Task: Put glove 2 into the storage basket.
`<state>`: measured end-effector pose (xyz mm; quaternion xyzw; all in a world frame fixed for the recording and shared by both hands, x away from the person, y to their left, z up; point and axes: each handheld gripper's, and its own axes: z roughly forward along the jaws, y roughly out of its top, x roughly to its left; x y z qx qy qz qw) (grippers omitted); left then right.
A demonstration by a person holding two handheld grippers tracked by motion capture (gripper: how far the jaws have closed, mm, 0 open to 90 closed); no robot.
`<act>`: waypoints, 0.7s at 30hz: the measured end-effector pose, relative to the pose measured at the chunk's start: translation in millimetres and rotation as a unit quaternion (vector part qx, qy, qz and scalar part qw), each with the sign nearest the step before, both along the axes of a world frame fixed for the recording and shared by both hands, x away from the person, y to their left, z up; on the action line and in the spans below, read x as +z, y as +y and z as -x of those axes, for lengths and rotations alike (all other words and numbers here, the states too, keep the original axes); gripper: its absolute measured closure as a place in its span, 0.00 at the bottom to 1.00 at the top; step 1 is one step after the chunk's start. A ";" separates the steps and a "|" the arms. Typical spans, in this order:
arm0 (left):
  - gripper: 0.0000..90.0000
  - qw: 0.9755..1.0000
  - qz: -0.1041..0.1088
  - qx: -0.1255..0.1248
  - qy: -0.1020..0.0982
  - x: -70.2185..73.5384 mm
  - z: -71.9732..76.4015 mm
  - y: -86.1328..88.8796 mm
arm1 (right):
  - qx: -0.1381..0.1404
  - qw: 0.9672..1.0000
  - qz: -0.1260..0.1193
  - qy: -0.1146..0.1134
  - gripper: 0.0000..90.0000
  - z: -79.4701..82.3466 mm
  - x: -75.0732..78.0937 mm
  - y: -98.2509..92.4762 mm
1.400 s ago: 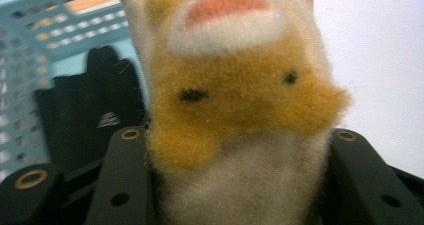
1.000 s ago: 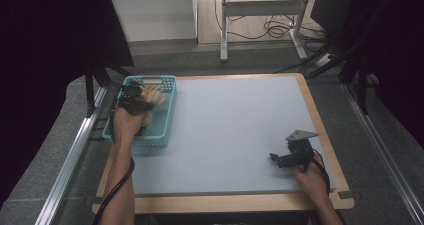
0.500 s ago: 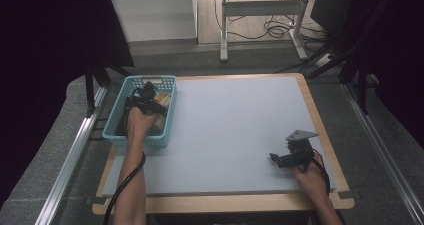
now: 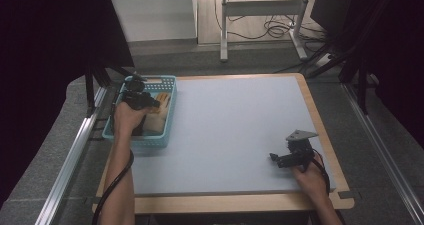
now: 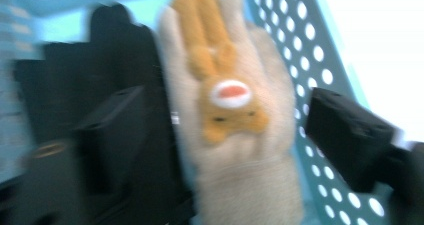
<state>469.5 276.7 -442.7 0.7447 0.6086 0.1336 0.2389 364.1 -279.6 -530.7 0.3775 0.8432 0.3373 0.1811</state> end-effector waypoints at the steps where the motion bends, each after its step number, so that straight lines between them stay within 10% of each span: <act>1: 0.41 1.000 -0.010 0.005 0.000 -0.6 1.0 2.3 | 0.000 1.000 0.000 0.000 0.04 0.0 0.0 0.0; 7: 0.84 0.999 -0.034 0.020 0.028 -29.9 -6.5 10.0 | 0.000 1.000 0.000 0.000 0.04 0.0 0.0 0.0; 21: 0.94 0.998 -0.033 -0.001 0.049 -52.7 -20.7 -12.8 | 0.000 1.000 0.000 0.000 0.04 0.0 -0.1 0.0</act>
